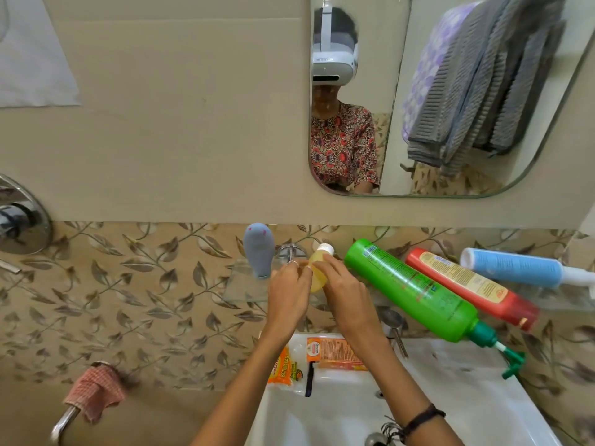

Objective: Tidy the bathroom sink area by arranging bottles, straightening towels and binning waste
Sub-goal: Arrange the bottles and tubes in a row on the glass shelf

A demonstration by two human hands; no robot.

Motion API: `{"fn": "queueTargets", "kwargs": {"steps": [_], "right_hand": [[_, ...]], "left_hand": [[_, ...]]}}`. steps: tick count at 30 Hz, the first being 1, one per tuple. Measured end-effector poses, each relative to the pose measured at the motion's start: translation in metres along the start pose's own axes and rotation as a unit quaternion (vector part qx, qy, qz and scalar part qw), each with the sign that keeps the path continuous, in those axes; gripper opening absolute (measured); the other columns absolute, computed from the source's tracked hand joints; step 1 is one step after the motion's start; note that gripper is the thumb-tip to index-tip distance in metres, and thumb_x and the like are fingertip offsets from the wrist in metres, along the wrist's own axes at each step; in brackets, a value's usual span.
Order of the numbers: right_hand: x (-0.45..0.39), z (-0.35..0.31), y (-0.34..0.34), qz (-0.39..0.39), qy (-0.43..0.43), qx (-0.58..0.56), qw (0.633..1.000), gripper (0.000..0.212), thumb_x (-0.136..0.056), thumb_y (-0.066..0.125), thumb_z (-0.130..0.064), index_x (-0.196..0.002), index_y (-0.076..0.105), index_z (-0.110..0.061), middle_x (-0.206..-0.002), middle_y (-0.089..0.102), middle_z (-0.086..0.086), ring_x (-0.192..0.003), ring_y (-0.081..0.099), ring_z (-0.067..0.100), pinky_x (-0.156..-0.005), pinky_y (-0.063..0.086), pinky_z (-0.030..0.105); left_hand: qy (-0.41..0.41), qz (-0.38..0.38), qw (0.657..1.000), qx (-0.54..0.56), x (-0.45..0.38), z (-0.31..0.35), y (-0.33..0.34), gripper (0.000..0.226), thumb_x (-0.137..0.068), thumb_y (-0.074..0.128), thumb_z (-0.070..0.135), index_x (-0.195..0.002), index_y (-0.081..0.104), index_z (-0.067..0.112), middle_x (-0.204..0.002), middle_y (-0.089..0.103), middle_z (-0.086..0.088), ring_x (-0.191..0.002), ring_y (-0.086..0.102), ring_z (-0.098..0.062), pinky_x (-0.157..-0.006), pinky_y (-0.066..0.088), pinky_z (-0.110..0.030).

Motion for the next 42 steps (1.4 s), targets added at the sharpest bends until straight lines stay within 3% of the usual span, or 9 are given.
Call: {"fn": "queueTargets", "kwargs": {"steps": [3,5,9,12,17,24,29,34,42], "right_hand": [[0.002,0.007,-0.005,0.005,0.01,-0.077,0.997,0.036,-0.088,0.056,-0.004,-0.123,0.057,-0.013,-0.135,0.052,0.004,-0.111,0.059,0.022,-0.09,0.049,0.03],[-0.001,0.005,-0.015,0.006,-0.004,-0.089,0.996,0.032,-0.092,0.051,-0.012,-0.124,0.056,-0.013,-0.13,0.053,0.004,-0.112,0.057,0.018,-0.093,0.046,0.026],[-0.017,-0.001,-0.045,-0.007,0.017,-0.16,0.987,0.025,-0.094,0.049,-0.021,-0.115,0.057,-0.009,-0.103,0.059,0.009,-0.083,0.063,0.019,-0.075,0.054,0.035],[-0.031,0.0,-0.07,-0.022,0.056,-0.276,0.959,0.019,-0.09,0.056,-0.025,-0.101,0.061,-0.01,-0.076,0.062,0.012,-0.057,0.057,0.008,-0.05,0.05,0.024],[-0.04,-0.007,-0.098,0.031,0.075,-0.426,0.901,0.009,-0.087,0.061,-0.021,-0.095,0.064,-0.023,-0.065,0.063,-0.009,-0.045,0.048,0.001,-0.042,0.043,0.018],[-0.018,-0.001,-0.068,-0.066,0.08,-0.43,0.897,0.046,-0.084,0.064,-0.018,-0.122,0.046,-0.037,-0.101,0.07,0.0,-0.074,0.065,0.008,-0.056,0.05,0.018],[-0.012,0.013,-0.042,-0.027,0.082,-0.337,0.938,0.038,-0.084,0.065,-0.018,-0.116,0.047,-0.026,-0.106,0.065,-0.004,-0.085,0.062,-0.002,-0.065,0.045,0.007],[-0.011,0.018,-0.01,-0.024,0.079,-0.303,0.949,0.035,-0.089,0.057,-0.018,-0.121,0.043,-0.019,-0.118,0.059,0.004,-0.103,0.058,0.018,-0.086,0.05,0.038],[-0.018,0.016,0.009,-0.027,0.06,-0.281,0.957,0.037,-0.092,0.052,-0.017,-0.127,0.039,-0.017,-0.121,0.055,0.008,-0.111,0.053,0.02,-0.091,0.047,0.039]], "left_hand": [[-0.022,-0.024,0.992,0.125,0.008,-0.004,-0.003,0.032,-0.093,0.038,0.012,-0.108,0.065,0.021,-0.108,0.066,-0.004,-0.097,0.057,-0.016,-0.08,0.046,-0.03],[-0.015,-0.043,0.981,0.187,0.012,0.001,-0.007,0.037,-0.089,0.039,0.0,-0.102,0.064,0.024,-0.106,0.065,-0.005,-0.098,0.059,-0.018,-0.079,0.049,-0.023],[0.067,-0.037,0.983,0.166,0.01,0.031,-0.022,0.026,-0.086,0.056,0.003,-0.099,0.058,0.025,-0.106,0.058,-0.011,-0.088,0.058,-0.009,-0.074,0.045,-0.005],[0.118,-0.028,0.976,0.179,0.008,0.058,-0.038,0.02,-0.085,0.064,0.019,-0.099,0.057,0.03,-0.104,0.058,-0.003,-0.09,0.058,-0.001,-0.075,0.047,-0.005],[0.065,-0.034,0.942,0.327,0.009,0.076,-0.047,0.016,-0.081,0.067,0.021,-0.096,0.065,0.02,-0.086,0.071,0.007,-0.073,0.068,0.004,-0.058,0.05,-0.009],[0.049,0.012,0.946,0.319,0.004,0.061,-0.048,0.024,-0.079,0.069,0.018,-0.102,0.067,0.012,-0.085,0.071,0.004,-0.069,0.068,0.002,-0.058,0.051,-0.011],[0.058,-0.012,0.962,0.266,0.006,0.038,-0.029,0.031,-0.088,0.055,0.002,-0.112,0.062,0.021,-0.1,0.069,-0.001,-0.092,0.067,-0.012,-0.081,0.054,-0.023],[0.068,0.054,0.974,0.21,0.009,0.015,-0.029,0.035,-0.086,0.057,0.0,-0.111,0.063,0.024,-0.097,0.069,0.008,-0.089,0.063,0.006,-0.083,0.052,-0.016],[0.034,0.149,0.964,0.219,0.01,-0.009,-0.026,0.026,-0.087,0.059,0.007,-0.111,0.067,0.016,-0.091,0.067,0.016,-0.089,0.062,0.006,-0.074,0.048,-0.002]]}}
Point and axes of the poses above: each hand's wrist, its own x-axis away from the middle knuckle, its own y-axis out of the palm, z = x × y, the point moved 8 cm from there along -x, towards the middle knuckle
